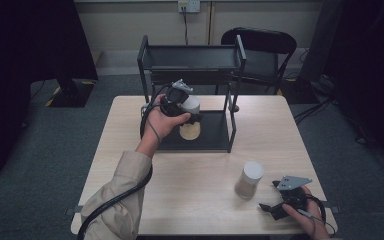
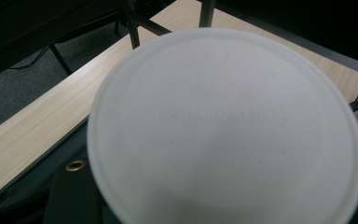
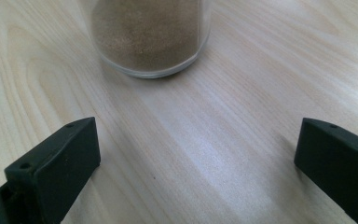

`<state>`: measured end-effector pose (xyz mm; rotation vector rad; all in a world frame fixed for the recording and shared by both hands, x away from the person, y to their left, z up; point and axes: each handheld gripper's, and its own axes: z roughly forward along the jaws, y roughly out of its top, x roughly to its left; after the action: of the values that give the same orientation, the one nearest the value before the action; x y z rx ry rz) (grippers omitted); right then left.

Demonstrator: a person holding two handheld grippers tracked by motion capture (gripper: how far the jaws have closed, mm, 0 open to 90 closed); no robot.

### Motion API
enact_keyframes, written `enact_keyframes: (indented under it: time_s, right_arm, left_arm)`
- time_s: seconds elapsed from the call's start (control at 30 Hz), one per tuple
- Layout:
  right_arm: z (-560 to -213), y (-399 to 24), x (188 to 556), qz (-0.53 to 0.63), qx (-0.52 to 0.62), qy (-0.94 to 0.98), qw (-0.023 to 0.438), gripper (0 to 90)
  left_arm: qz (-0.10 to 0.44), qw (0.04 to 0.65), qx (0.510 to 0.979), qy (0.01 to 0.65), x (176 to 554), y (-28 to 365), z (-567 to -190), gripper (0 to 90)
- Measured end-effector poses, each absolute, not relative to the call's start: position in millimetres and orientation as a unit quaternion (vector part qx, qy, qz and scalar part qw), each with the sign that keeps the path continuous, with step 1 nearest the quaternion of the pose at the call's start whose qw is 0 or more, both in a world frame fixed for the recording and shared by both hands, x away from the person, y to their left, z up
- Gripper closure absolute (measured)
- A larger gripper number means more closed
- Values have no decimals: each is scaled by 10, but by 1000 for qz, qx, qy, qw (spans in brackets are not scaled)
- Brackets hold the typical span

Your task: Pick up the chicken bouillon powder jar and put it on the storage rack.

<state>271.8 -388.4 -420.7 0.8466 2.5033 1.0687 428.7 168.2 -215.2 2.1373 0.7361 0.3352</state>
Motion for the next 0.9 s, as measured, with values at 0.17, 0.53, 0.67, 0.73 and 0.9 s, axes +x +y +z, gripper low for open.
enact_keyframes:
  time_s: [0.17, 0.53, 0.67, 0.73, 0.9]
  right_arm:
    - [-4206, -3883, 2718, 371, 294, 869, 145, 0]
    - [-4206, -3883, 2718, 371, 294, 869, 145, 0]
    - [-4206, -3883, 2718, 371, 294, 869, 145, 0]
    - [-4206, -3883, 2718, 371, 294, 869, 145, 0]
    - [-4204, -3883, 2719, 370, 294, 869, 145, 0]
  left_arm:
    - [137, 412, 851, 294, 4312, 1658, -2067, 346]
    - [136, 411, 850, 300, 4356, 1637, -1893, 346]
    - [138, 410, 851, 299, 4367, 1633, -1815, 346]
    - [139, 410, 850, 299, 4371, 1636, -1773, 346]
    - [144, 407, 851, 299, 4376, 1626, -1670, 346]
